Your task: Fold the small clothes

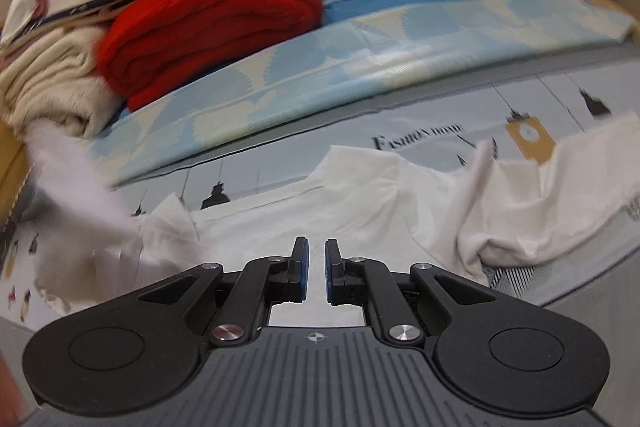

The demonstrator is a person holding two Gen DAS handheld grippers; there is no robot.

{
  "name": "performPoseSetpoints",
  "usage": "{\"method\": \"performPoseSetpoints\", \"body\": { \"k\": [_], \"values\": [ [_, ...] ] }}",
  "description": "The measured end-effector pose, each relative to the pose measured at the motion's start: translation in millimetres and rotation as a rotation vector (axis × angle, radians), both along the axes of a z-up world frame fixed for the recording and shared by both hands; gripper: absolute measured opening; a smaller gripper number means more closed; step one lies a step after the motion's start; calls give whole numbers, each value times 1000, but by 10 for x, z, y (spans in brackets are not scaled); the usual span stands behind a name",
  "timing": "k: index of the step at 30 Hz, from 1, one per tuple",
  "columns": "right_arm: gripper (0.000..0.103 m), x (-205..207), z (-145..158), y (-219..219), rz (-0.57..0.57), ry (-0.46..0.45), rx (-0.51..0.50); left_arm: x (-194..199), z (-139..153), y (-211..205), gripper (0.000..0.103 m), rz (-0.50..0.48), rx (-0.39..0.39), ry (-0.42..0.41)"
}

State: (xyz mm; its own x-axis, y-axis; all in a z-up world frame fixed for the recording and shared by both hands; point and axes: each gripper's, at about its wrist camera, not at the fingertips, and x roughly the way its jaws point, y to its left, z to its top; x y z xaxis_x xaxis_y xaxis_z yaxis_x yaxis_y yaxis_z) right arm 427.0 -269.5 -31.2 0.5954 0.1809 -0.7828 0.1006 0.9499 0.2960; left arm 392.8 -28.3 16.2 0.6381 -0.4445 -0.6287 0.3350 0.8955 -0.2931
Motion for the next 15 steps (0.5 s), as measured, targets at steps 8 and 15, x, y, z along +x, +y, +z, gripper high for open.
{"method": "performPoseSetpoints", "body": {
  "k": [8, 15],
  "values": [
    [9, 45, -42, -182, -66, 35, 67, -34, 71, 427, 39, 94, 204, 119],
    [9, 106, -331, -13, -39, 93, 88, 184, -212, 1679, 27, 488, 205, 197]
  ]
}}
